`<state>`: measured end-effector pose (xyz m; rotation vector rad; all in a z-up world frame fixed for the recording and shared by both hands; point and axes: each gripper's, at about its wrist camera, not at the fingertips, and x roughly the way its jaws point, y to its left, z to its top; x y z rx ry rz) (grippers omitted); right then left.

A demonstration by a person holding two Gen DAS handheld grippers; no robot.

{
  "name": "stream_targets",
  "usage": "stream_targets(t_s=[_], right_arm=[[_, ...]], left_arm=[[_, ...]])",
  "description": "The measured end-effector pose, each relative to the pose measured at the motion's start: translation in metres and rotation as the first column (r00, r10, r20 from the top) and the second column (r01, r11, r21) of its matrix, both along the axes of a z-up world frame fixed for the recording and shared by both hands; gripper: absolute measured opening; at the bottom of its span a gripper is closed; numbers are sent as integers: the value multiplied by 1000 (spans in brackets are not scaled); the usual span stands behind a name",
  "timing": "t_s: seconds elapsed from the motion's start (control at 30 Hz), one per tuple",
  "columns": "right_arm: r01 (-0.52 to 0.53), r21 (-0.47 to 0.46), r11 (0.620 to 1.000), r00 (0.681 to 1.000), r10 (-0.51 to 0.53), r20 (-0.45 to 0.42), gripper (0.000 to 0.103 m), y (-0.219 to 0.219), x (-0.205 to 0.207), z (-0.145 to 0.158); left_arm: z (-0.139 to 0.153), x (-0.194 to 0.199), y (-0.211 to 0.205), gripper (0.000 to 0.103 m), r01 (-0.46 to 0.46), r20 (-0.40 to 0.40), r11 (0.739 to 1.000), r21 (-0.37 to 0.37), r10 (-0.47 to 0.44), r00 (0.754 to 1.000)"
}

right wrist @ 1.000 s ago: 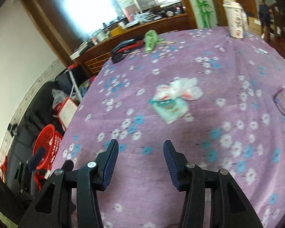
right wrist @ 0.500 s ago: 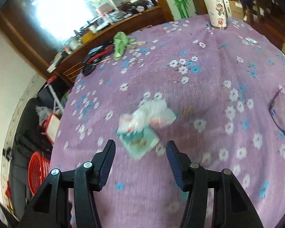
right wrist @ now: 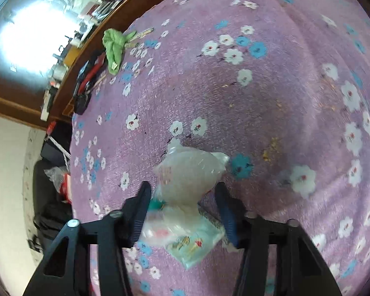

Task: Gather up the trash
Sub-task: 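Grasp the clear plastic bag with the right tool while the left tool grasps the teal tissue pack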

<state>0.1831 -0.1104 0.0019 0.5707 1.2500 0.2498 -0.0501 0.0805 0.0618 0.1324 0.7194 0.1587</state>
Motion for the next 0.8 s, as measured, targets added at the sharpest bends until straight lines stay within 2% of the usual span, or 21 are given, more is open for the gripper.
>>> stream_targets(t_s=[0.07,0.13,0.23,0.33,0.5,0.53,0.6,0.67,0.73,0.8], right_arm=[[-37,12,999,999,37,10,32,3,3,-2],[-55,7,998,997,54,47,30,0,2,1],[-51,-52,997,991,57,117,30,-12,-2,14],[-58,-183,981,979,93,184,30,-16,-4,26],[-158,-361,919,942,249,223,30,11,-22,29],[-190,-346,919,937,275,216,30,16,-26,26],[-295,-169,940,932,322,165,30,24,-32,15],[-346,-79,935,923,354,148,30,29,-37,11],[-359,-7,933,919,354,174,30,25,-41,18],[-344,101,934,927,320,194,30,8,-41,28]], left_arm=[[1,1,0,78,2,0,1000,-1,-2,1000],[1,1,0,78,1,-1,1000,-6,-1,1000],[1,4,1,78,7,-20,999,-39,-8,1000],[0,9,1,78,12,-43,997,-70,-15,999],[0,16,2,78,10,-71,992,-126,-19,997],[0,18,3,78,11,-78,990,-139,-22,997],[0,20,6,78,12,-97,985,-174,-29,995],[1,23,7,78,9,-108,980,-201,-31,994],[1,25,8,78,6,-119,976,-217,-33,992],[0,27,6,78,6,-128,975,-224,-36,991]])
